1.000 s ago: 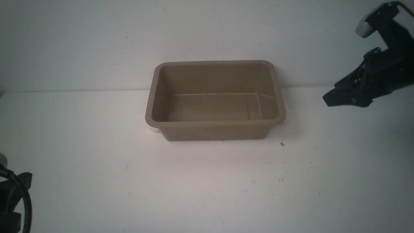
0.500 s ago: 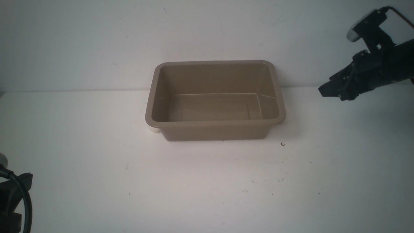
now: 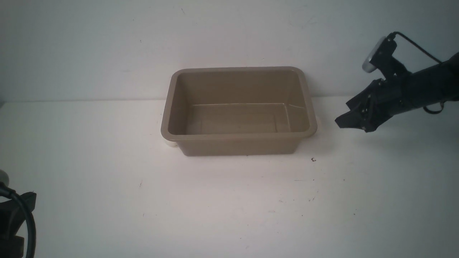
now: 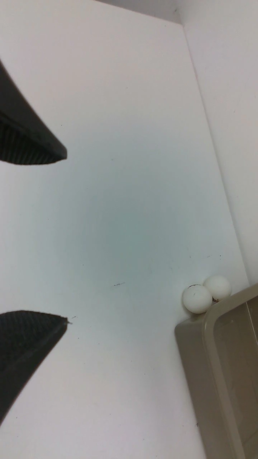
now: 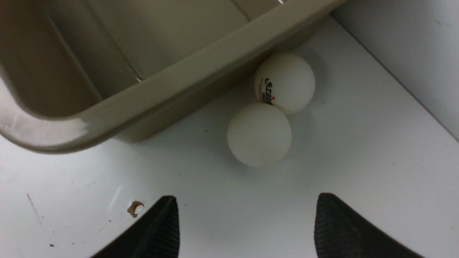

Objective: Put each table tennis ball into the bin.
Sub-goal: Use the right arm to clamp the table tennis ball closest to it

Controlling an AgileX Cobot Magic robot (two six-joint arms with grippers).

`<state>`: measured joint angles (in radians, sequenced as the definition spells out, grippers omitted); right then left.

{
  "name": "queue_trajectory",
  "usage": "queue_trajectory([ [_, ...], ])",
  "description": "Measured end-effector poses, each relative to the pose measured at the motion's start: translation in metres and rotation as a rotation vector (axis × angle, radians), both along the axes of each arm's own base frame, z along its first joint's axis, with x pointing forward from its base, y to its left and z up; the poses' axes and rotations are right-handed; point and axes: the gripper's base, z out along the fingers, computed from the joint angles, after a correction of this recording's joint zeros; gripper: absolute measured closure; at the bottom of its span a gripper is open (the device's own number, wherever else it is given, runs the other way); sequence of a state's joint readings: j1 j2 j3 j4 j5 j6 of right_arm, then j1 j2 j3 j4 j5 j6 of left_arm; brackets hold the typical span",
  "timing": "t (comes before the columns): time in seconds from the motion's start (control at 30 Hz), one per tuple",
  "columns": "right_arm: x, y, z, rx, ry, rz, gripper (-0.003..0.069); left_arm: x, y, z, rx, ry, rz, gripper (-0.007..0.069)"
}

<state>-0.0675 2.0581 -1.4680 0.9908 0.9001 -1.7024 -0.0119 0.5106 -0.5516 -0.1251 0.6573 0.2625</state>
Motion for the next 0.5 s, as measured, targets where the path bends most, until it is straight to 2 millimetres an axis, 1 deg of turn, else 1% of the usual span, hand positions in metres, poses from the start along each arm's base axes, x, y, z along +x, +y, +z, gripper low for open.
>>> queue_trajectory([
  [0.37, 0.0012, 0.0019, -0.0009, 0.024, -0.007, 0.001, 0.0194, -0.0001, 0.0000, -0.0001, 0.000, 0.002, 0.000, 0.0134],
  [0.5, 0.0030, 0.0024, 0.0001, 0.020, -0.034, -0.002, 0.0194, -0.0001, 0.0000, -0.0001, 0.000, 0.002, 0.000, 0.0134],
])
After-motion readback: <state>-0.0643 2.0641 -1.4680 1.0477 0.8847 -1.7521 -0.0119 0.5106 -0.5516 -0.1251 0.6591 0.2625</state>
